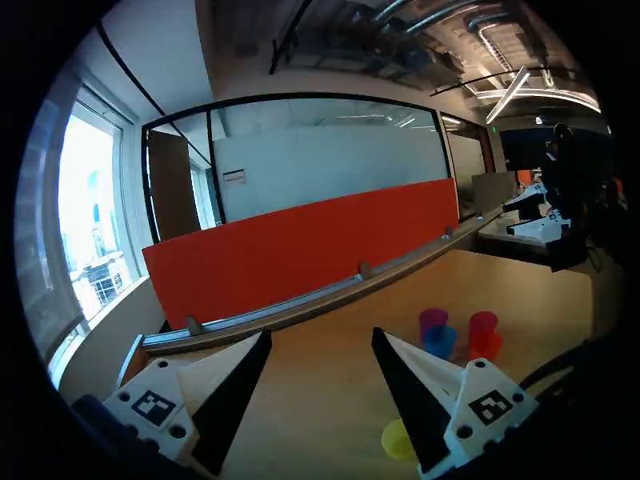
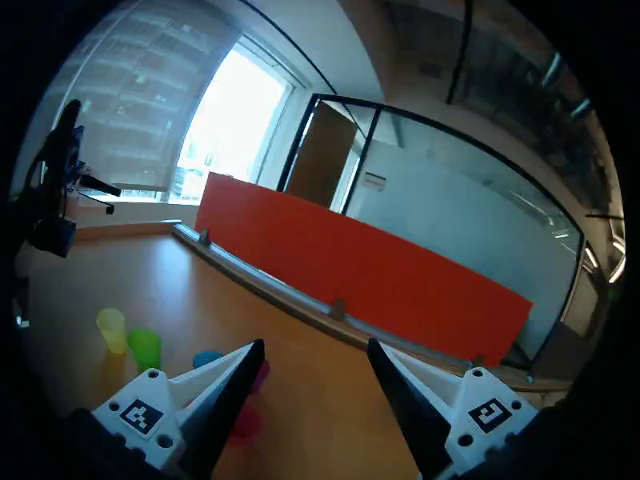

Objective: Pour water

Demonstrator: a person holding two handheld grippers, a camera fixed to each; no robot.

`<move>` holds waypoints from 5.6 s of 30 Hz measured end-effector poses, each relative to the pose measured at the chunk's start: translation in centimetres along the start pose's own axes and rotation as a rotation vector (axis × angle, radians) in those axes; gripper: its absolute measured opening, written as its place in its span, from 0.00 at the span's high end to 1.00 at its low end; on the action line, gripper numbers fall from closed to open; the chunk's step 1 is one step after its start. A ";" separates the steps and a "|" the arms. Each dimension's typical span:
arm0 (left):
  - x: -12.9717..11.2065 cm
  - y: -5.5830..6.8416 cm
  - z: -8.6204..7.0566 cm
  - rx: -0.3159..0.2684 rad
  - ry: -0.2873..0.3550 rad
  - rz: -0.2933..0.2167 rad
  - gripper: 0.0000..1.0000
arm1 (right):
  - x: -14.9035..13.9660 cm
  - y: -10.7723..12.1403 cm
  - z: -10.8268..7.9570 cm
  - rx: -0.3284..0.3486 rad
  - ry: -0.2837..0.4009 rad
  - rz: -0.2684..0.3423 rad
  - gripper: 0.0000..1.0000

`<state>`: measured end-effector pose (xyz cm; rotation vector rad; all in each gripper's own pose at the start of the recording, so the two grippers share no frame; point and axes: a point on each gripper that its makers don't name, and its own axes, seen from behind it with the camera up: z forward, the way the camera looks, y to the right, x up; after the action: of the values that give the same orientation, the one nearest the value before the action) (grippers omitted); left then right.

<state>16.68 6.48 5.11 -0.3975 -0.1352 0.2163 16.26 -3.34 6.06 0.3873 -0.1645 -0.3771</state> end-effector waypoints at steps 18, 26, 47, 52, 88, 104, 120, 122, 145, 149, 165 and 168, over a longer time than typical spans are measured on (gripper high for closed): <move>-3.0 3.7 3.2 -0.179 -0.106 0.039 0.07 | -1.3 -3.4 2.1 0.159 -0.084 -0.053 0.00; -4.1 5.5 3.9 -0.262 -0.145 0.086 0.07 | -1.9 -4.9 3.2 0.229 -0.107 -0.043 0.00; -7.9 8.0 5.3 -0.401 -0.273 0.177 0.07 | -3.6 -7.7 5.6 0.364 -0.168 -0.063 0.00; -8.4 8.7 5.4 -0.432 -0.294 0.192 0.07 | -4.2 -8.3 6.1 0.390 -0.186 -0.067 0.00; -11.9 12.4 7.6 -0.602 -0.423 0.252 0.07 | -7.4 -12.7 8.9 0.553 -0.309 -0.040 0.00; -13.8 14.4 8.4 -0.663 -0.474 0.274 0.07 | -9.4 -13.7 10.2 0.581 -0.346 -0.055 0.00; -15.6 16.3 8.4 -0.714 -0.523 0.296 0.07 | -11.1 -14.5 11.1 0.605 -0.359 -0.042 0.00; -15.9 16.6 8.4 -0.721 -0.530 0.299 0.07 | -11.3 -14.6 11.1 0.606 -0.361 -0.040 0.00; -17.6 18.1 8.6 -0.760 -0.577 0.330 0.07 | -12.4 -15.0 12.0 0.615 -0.368 -0.036 0.00; -17.9 18.3 8.7 -0.760 -0.583 0.338 0.07 | -12.6 -15.1 12.2 0.618 -0.368 -0.038 0.00; -18.8 19.2 9.6 -0.768 -0.599 0.365 0.07 | -13.1 -15.2 12.5 0.623 -0.375 -0.040 0.00; -18.9 19.3 9.7 -0.769 -0.605 0.371 0.07 | -13.2 -15.4 12.6 0.626 -0.376 -0.039 0.00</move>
<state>-6.82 23.04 4.66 -1.1192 -0.7555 0.6548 -3.70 -15.63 10.31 0.9364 -0.6508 -0.4313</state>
